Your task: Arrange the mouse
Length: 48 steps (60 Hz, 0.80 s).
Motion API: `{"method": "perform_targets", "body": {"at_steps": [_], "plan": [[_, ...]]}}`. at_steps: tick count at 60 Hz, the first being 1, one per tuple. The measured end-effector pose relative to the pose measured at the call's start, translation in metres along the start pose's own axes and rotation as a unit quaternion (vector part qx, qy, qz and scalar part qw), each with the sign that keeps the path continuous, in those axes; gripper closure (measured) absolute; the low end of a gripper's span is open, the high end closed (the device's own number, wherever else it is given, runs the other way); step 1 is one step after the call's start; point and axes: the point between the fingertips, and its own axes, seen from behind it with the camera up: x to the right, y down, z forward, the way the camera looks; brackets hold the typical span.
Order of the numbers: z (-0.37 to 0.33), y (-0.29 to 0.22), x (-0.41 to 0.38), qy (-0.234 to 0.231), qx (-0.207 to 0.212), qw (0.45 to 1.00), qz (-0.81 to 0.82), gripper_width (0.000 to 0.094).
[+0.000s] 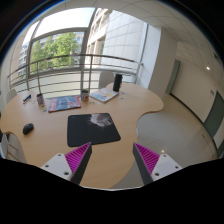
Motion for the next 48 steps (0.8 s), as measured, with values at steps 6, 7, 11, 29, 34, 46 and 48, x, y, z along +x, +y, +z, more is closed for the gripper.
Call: {"method": "perform_targets", "body": {"at_steps": [6, 7, 11, 29, 34, 46, 48], "plan": [[0.000, 0.002, 0.000, 0.004, -0.007, 1.000, -0.008, 0.0090], [0.000, 0.007, -0.005, 0.005, -0.007, 1.000, -0.009, 0.0089], [0.001, 0.020, -0.017, 0.007, -0.017, 1.000, -0.010, 0.0092], [-0.022, 0.111, -0.163, -0.047, -0.063, 0.997, -0.018, 0.0090], [-0.021, 0.123, -0.232, -0.081, -0.065, 0.994, -0.025, 0.0091], [0.001, 0.108, -0.397, -0.176, -0.034, 0.983, -0.049, 0.0090], [0.008, 0.103, -0.419, -0.188, -0.029, 0.980, -0.055, 0.0091]]}}
